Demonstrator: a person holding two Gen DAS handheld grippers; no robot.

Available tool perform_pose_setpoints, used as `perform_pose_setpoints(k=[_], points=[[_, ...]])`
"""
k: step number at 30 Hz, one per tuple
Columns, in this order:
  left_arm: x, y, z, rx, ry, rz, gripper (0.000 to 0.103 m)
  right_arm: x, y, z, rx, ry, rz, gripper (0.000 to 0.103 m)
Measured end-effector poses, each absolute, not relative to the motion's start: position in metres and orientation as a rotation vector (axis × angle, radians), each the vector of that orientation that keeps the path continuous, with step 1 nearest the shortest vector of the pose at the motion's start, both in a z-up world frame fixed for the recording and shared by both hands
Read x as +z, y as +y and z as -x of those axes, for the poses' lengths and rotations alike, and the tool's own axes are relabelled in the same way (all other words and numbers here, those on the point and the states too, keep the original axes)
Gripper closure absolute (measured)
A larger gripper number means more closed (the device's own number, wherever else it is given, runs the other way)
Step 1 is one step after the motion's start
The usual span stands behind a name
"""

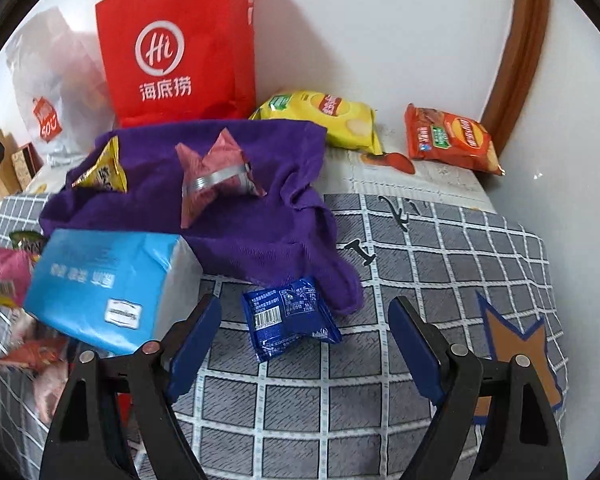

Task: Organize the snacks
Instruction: 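Grasp the blue snack packet on the checkered cover with the right tool, then grasp the pink-and-yellow snack bag with the left tool while the right tool lifts the blue packet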

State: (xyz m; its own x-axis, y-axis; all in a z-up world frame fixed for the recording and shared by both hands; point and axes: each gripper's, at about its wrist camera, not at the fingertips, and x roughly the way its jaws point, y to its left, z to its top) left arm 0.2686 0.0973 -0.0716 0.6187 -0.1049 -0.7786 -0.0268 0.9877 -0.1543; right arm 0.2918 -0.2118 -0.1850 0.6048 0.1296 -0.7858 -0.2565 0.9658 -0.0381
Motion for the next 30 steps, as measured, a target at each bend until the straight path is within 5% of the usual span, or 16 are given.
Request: perform_pose_setpoints(k=[15,16,19,21,30], points=[[-0.093,0.110,-0.266,0.016,0.952,0.187,0.021,-0.240,-0.204,-0.317,0.317,0.970,0.225,0.019],[-0.093,0.113,-0.264,0.023,0.951,0.192,0.021,-0.240,-0.205,-0.318,0.320,0.973,0.208,0.020],[-0.093,0.120,-0.260,0.041,0.949,0.200,0.021,-0.238,-0.210,-0.317,0.321,0.971,0.189,0.050],[-0.093,0.126,-0.256,0.051,0.948,0.207,0.021,-0.235,-0.211,-0.316,0.316,0.974,0.203,0.057],[-0.101,0.158,-0.227,0.101,0.953,0.242,0.021,-0.207,-0.218,-0.288,0.314,0.934,0.117,0.060]])
